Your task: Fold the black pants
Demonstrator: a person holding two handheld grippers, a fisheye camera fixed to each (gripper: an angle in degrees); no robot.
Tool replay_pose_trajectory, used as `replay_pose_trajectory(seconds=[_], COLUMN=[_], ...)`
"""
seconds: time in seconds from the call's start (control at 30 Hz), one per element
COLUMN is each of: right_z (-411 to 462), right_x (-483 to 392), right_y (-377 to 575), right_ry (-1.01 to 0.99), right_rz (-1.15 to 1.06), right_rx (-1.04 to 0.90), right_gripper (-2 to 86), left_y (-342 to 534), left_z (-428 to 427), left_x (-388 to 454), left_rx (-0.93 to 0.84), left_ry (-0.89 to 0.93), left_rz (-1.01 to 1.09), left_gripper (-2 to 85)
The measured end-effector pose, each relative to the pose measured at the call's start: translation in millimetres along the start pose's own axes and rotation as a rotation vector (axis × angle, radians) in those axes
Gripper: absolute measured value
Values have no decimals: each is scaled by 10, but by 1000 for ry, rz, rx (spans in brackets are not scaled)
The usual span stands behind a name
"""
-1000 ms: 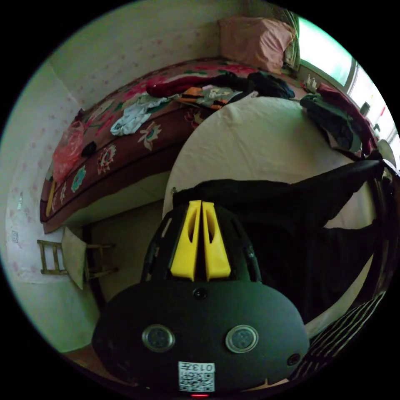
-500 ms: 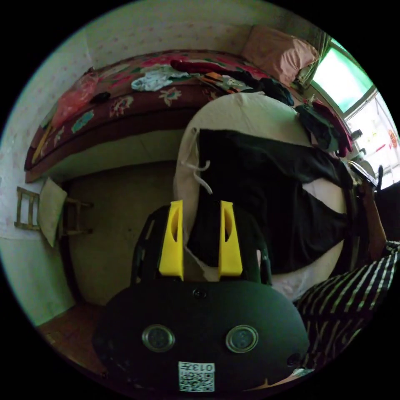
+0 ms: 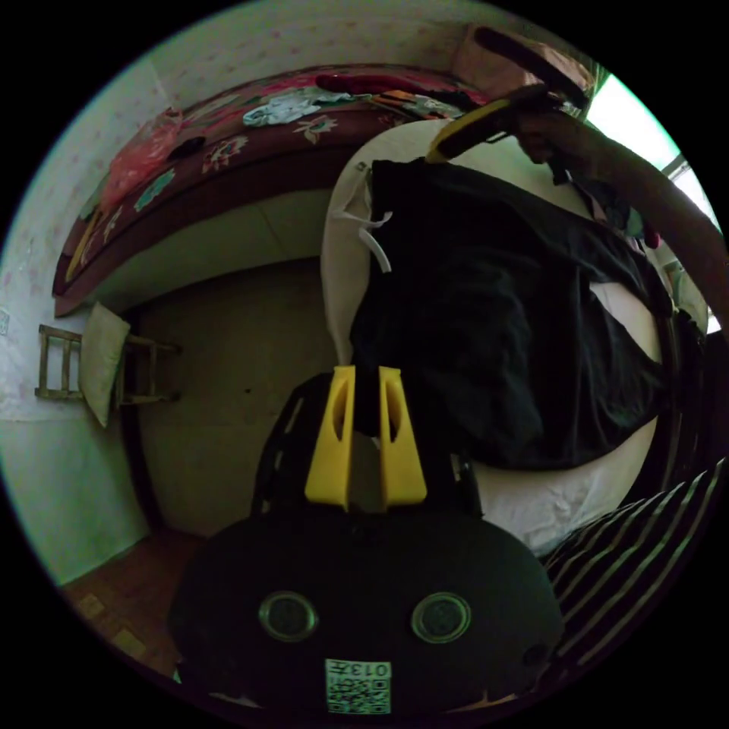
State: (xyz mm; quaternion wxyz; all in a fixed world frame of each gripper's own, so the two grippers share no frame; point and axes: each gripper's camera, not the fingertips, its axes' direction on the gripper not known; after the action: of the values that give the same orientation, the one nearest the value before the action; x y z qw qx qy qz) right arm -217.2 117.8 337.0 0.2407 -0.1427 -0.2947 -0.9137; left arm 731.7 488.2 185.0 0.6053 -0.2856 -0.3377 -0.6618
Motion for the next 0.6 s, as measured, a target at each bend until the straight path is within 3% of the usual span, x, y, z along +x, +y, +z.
replay_pose_trajectory(seconds=[0.13,0.4,0.6], right_z=[316,366,89], right_x=[-54,-118,-693], right_y=[-313,-314,-497], right_ry=[89,-15,227], right_rz=[-69,-76,-234], right_rx=[-129,-102,101], right_gripper=[119,49,43], left_y=[-11,46,-17], left_z=[27,-42,-129], left_x=[16,-279,-454], left_rx=[31,143,189], left_ry=[-12,89,20], left_rz=[48,7,-40], left_gripper=[26,16,21])
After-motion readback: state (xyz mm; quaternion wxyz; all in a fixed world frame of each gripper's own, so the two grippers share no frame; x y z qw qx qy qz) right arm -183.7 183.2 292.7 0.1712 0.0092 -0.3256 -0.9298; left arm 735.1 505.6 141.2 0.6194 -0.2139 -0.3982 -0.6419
